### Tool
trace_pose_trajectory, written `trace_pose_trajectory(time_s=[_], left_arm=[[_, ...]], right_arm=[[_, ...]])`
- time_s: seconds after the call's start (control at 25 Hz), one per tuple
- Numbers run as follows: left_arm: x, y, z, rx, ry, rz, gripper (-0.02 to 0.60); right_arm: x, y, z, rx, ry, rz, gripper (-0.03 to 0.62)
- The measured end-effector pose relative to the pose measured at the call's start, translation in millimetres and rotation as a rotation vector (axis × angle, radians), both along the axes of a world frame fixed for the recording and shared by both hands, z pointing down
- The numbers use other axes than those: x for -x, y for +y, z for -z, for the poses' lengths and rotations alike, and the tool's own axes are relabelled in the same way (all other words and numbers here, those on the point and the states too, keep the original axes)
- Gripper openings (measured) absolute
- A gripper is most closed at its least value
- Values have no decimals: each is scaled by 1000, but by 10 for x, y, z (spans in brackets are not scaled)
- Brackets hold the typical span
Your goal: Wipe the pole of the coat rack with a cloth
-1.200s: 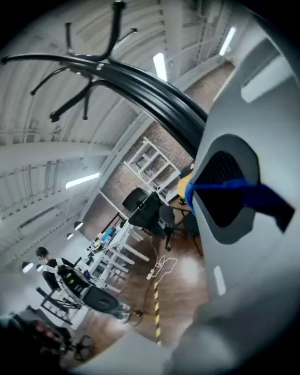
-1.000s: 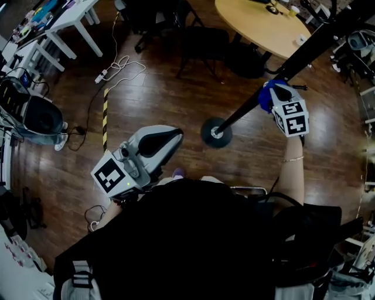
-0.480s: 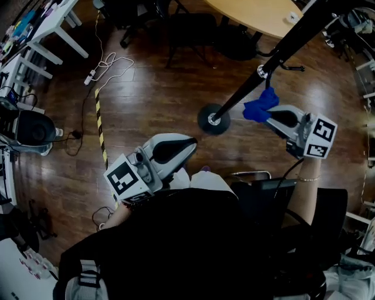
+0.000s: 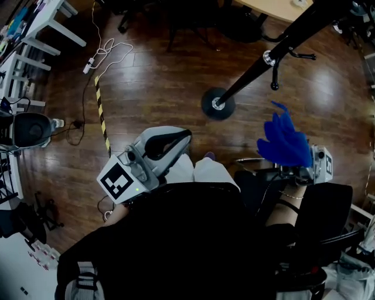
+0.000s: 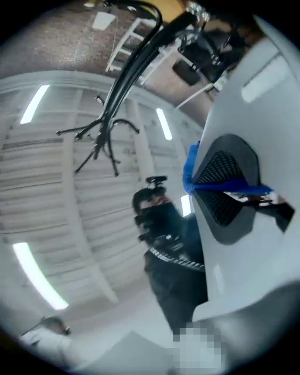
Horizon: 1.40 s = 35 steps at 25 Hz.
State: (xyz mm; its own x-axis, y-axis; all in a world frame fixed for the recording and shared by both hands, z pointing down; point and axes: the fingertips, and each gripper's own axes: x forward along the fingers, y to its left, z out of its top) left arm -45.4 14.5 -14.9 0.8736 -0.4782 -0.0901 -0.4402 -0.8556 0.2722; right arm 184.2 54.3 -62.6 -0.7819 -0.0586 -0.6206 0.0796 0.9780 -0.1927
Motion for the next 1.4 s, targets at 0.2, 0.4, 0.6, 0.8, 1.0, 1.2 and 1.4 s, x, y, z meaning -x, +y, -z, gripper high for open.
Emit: trace_pose_trajectory(time_s=[0.2, 0.4, 0.6, 0.8, 1.0, 1.2, 1.4], left_arm=[[194, -156, 67, -24, 21, 88, -5], [63, -127, 4, 9, -7, 83, -5], [62, -95, -168, 49, -66, 73, -5], [22, -265, -484, 94, -49, 77, -5], [-149, -357, -874, 97, 8, 18, -5], [-481, -539, -1598, 23, 12, -90, -5], [-886, -768, -2268, -109, 4, -208, -5]], right_arm=[[-419, -649, -118, 127, -102, -244, 18], [-554, -1709, -1203, 403, 222, -693, 18], [-294, -2474, -1393, 284, 438, -900, 18], [0, -2638, -1467, -24, 709, -1084, 18], [415, -2671, -1399, -387, 1009, -1293, 18], [392, -2637, -1604, -340, 921, -1467, 18], [360, -2585, -2327, -534, 1159, -1398, 18]])
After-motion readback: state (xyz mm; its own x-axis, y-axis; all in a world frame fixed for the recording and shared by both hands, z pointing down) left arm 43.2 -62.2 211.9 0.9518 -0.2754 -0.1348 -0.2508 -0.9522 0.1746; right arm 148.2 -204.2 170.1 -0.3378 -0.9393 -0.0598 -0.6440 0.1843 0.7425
